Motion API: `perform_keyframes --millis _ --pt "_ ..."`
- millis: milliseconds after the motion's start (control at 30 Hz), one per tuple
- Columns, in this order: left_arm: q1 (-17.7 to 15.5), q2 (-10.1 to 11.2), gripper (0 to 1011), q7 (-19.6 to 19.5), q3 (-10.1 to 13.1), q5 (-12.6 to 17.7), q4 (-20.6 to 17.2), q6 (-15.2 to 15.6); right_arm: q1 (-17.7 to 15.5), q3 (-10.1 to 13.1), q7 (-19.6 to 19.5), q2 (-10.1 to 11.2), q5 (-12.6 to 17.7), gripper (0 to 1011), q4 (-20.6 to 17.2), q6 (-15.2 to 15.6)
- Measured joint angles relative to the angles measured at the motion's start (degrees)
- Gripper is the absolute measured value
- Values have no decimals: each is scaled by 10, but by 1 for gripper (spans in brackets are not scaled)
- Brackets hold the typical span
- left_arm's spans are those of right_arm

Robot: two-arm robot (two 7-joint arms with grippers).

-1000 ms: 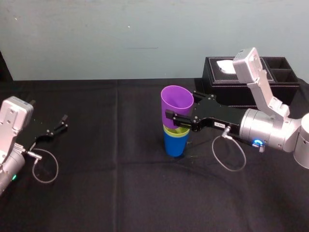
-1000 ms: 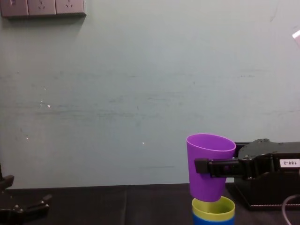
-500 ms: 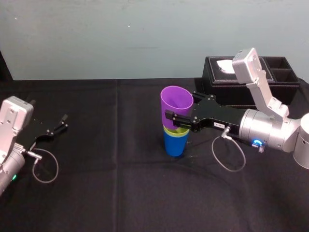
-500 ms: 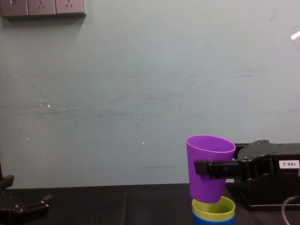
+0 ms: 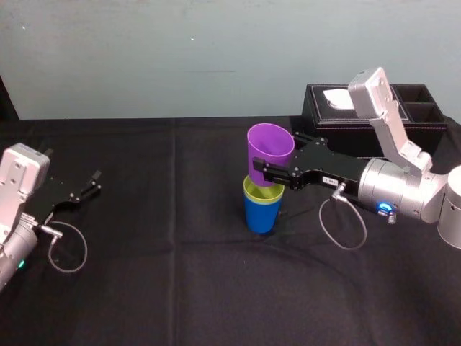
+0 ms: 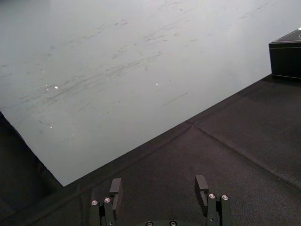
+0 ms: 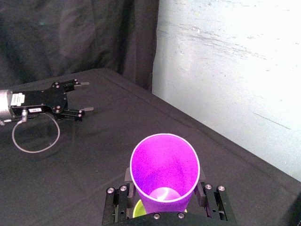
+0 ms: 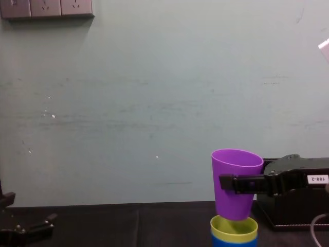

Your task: Stack the three plastic cups sequentially using one hand.

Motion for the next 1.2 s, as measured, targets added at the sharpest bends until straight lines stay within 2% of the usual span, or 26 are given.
perform_keyframes --millis 1200 --pt "0 0 1012 0 0 0 0 0 8 -10 9 -6 -13 734 16 13"
